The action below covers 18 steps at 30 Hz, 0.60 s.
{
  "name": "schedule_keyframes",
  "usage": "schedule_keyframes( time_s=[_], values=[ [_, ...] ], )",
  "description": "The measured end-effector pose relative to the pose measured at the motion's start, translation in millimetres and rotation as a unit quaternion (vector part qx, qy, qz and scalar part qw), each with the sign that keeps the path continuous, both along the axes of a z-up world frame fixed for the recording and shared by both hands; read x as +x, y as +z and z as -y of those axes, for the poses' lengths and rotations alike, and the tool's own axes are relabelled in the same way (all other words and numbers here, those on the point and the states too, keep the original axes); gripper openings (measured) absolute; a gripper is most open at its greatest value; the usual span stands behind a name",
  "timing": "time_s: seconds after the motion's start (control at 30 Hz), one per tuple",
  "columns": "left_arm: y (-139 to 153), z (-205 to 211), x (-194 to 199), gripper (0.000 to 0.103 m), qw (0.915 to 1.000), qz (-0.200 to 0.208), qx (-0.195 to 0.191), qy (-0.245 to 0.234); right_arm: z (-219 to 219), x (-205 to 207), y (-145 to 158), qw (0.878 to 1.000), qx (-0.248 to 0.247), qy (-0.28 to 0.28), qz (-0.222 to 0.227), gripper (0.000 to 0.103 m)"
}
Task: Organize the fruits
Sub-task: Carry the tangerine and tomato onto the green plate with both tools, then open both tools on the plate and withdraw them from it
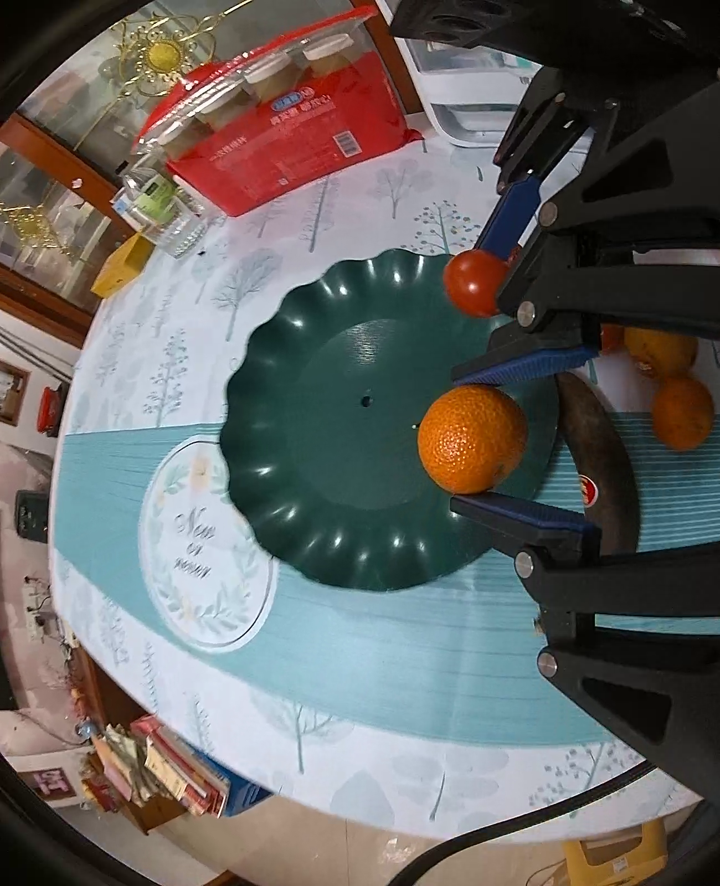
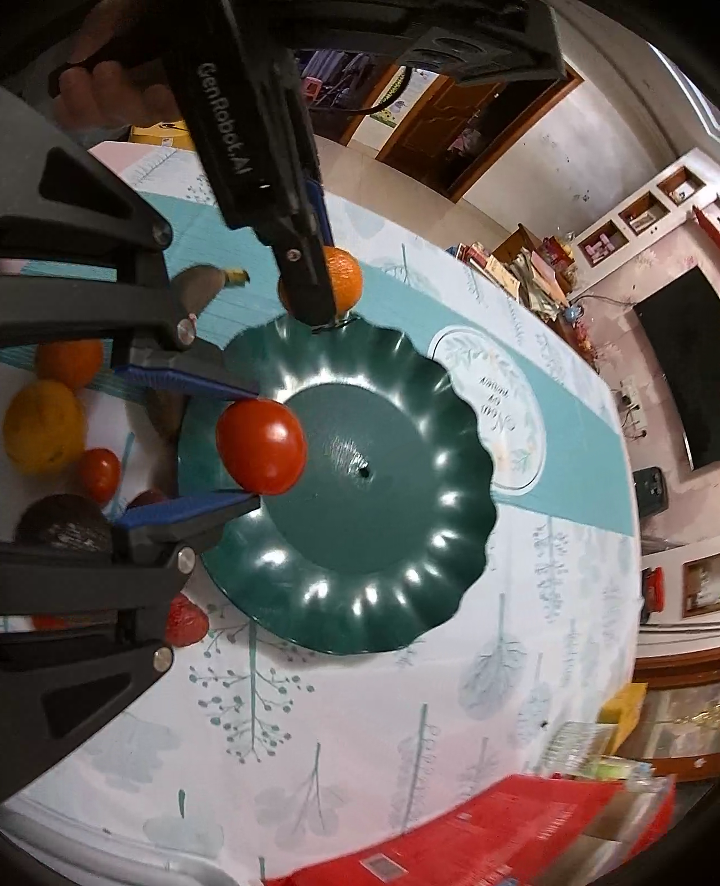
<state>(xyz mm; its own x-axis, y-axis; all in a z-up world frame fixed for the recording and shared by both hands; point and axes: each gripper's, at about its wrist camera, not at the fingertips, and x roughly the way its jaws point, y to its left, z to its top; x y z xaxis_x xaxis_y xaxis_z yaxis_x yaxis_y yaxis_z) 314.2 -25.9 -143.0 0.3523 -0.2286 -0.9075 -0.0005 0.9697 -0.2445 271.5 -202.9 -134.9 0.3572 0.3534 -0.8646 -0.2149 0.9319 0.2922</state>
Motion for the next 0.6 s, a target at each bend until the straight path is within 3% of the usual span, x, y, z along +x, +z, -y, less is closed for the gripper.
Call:
schedule_keyframes(
  time_s=[0.33, 0.43, 0.5, 0.6],
  values=[
    [-32, 6, 10, 0.037, 0.9997, -0.023, -0.002, -0.008, 4, 9, -26, 0.999, 0.01, -0.02, -0.027, 0.034],
    [-31, 5, 10, 0.045, 0.9998, -0.018, -0.002, -0.004, 7, 12, -28, 0.999, 0.015, -0.027, -0.026, 0.034],
    [-32, 3, 10, 0.057, 0.9997, -0.021, 0.007, 0.006, 8, 13, -30, 0.999, 0.013, -0.028, -0.03, 0.034],
    [-34, -2, 8, 0.061, 0.9994, -0.029, -0.004, 0.018, 11, 13, -31, 0.999, 0.012, -0.035, -0.034, 0.038]
  ],
)
